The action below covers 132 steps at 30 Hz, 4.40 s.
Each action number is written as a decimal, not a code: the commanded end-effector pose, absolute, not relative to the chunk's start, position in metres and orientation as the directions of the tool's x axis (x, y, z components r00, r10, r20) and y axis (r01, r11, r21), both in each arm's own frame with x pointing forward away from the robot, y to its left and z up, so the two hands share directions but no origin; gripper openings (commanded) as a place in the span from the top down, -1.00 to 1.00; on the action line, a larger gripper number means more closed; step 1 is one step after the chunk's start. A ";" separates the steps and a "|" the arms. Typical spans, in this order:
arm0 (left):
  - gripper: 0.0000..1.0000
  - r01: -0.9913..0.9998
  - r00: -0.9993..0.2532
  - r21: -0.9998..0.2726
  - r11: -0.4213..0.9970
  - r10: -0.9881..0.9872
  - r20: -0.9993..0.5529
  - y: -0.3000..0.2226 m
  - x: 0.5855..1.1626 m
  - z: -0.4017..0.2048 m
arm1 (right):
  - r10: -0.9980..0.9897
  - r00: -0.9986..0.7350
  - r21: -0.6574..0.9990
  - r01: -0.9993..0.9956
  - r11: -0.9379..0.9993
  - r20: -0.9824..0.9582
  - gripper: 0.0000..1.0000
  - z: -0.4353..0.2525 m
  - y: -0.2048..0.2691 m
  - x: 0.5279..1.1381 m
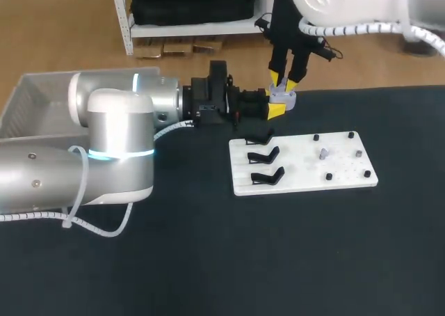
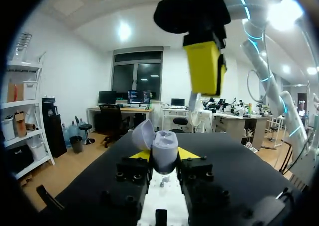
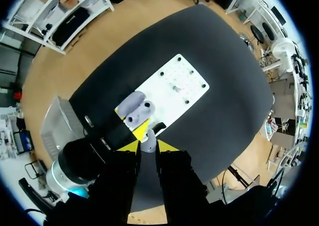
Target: Pick up each earbud case from the left stands, insert the matching earbuds, close the lid, and place the case in the box.
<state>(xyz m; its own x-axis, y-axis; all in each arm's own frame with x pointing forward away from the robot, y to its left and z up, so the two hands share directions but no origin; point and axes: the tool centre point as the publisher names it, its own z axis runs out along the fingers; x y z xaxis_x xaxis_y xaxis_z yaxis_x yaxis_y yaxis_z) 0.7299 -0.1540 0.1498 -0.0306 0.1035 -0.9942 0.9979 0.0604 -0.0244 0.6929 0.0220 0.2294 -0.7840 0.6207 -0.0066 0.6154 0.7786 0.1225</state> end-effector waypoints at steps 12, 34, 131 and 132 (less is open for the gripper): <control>1.00 0.998 -0.029 -0.023 0.060 0.100 -0.995 -0.154 0.730 0.149 | 0.602 -0.797 0.060 0.604 0.795 0.049 1.00 0.221 0.015 0.708; 1.00 0.998 -0.029 -0.023 0.060 0.100 -0.995 -0.154 0.730 0.149 | 0.614 -0.787 0.071 0.617 0.784 0.059 1.00 0.207 0.007 0.713; 1.00 0.998 -0.029 -0.023 0.060 0.100 -0.995 -0.154 0.730 0.149 | 0.181 -0.932 0.184 0.127 0.975 -0.314 -1.00 0.134 -0.092 0.646; 1.00 0.998 -0.029 -0.023 0.060 0.100 -0.995 -0.154 0.730 0.149 | 0.174 -0.930 0.182 0.119 0.976 -0.325 -1.00 0.127 -0.094 0.648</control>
